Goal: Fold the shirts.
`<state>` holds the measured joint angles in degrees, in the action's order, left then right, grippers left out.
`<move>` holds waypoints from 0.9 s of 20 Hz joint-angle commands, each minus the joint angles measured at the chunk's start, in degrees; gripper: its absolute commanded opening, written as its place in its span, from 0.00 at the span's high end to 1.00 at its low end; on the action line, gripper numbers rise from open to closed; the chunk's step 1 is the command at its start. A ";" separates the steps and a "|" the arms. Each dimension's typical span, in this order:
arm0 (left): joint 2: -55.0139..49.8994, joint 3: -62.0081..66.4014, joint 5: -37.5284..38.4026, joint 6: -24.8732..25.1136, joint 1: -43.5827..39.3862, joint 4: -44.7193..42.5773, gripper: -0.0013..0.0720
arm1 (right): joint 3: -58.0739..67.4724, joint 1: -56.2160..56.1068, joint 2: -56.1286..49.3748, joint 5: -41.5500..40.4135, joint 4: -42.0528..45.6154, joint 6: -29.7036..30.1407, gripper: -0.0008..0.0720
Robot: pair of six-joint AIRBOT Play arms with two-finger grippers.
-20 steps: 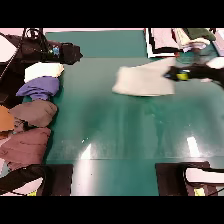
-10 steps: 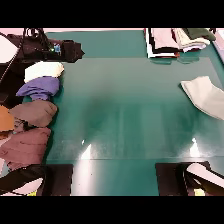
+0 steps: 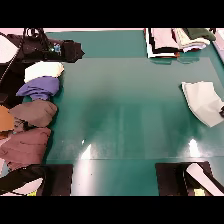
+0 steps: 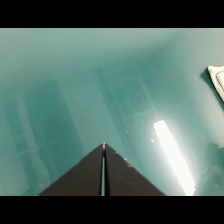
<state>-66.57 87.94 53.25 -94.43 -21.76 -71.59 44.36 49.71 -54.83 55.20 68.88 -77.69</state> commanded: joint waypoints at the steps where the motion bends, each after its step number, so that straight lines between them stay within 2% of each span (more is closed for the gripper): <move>1: -0.02 -0.02 0.44 0.48 -0.02 -0.04 0.95 | -0.74 -2.89 3.41 2.14 7.39 -2.43 0.38; 2: -0.04 -0.02 0.42 0.46 -0.02 -0.04 0.95 | -0.46 -2.75 4.09 2.91 9.57 -2.43 0.35; 4: -0.04 -0.02 0.42 0.46 -0.02 -0.04 0.95 | 2.40 -1.20 4.98 6.38 13.27 -2.43 0.34; 6: -0.04 -0.02 0.42 0.44 -0.02 -0.02 0.95 | 6.12 -0.11 6.21 8.70 13.00 -2.43 0.34; 9: -0.04 -0.02 0.26 0.44 -0.02 -0.02 0.95 | 9.53 -2.08 8.41 9.27 5.33 -2.43 0.35; 13: -0.02 -0.02 -0.63 0.42 0.15 -0.24 0.95 | 9.81 -14.73 9.64 9.29 -6.45 -2.43 0.35; 16: -0.02 -0.02 -1.01 0.39 0.13 0.04 0.95 | 9.81 -28.30 9.64 8.57 -5.86 -2.40 0.35; 18: -0.02 -0.02 -1.01 0.39 0.15 0.04 0.95 | 9.81 -36.30 9.64 6.51 -5.81 -2.40 0.43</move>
<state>-66.57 87.94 52.47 -94.00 -21.67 -71.64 53.95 24.23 -45.41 63.61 64.82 -80.09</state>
